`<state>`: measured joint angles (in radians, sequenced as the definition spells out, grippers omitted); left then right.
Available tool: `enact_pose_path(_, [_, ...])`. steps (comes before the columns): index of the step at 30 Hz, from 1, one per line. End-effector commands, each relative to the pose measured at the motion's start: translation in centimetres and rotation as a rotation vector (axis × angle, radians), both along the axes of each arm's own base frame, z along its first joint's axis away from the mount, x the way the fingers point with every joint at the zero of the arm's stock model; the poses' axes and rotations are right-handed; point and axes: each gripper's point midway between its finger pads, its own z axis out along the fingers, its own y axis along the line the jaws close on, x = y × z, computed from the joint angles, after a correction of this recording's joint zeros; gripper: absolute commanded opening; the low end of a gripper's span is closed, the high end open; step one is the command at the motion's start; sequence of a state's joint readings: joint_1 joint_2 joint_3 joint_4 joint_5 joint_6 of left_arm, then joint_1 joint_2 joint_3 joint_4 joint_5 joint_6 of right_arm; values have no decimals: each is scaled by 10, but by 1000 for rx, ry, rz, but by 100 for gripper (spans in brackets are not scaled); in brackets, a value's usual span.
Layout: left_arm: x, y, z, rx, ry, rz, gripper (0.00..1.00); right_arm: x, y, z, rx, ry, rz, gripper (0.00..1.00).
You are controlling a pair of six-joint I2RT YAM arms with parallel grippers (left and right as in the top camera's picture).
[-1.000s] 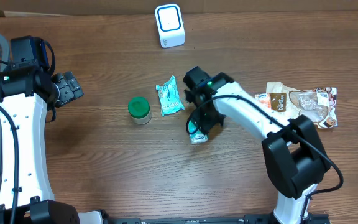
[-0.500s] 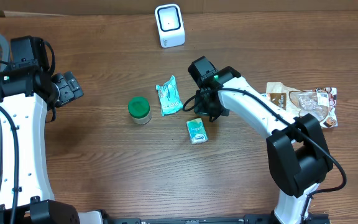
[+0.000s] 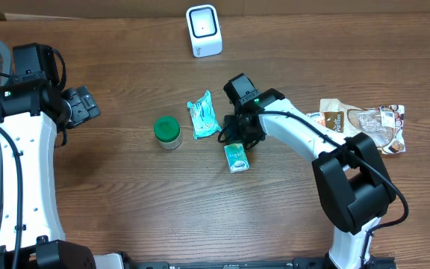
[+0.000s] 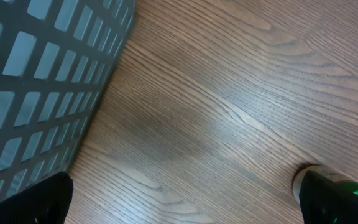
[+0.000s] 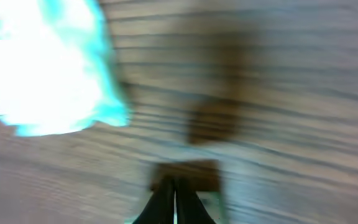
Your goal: Scan the item barcode
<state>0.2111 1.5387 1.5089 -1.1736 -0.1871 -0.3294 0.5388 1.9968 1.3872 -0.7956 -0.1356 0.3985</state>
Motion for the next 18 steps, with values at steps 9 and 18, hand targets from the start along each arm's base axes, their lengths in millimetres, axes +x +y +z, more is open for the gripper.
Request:
enact_pose_path(9, [1,-1,0,2,2,-21,100,-65,39,-1,92,141,319,4])
enact_pose_path(18, [1,-1,0,3,2,-21,100,-91,-6,-10,-183,237,231,4])
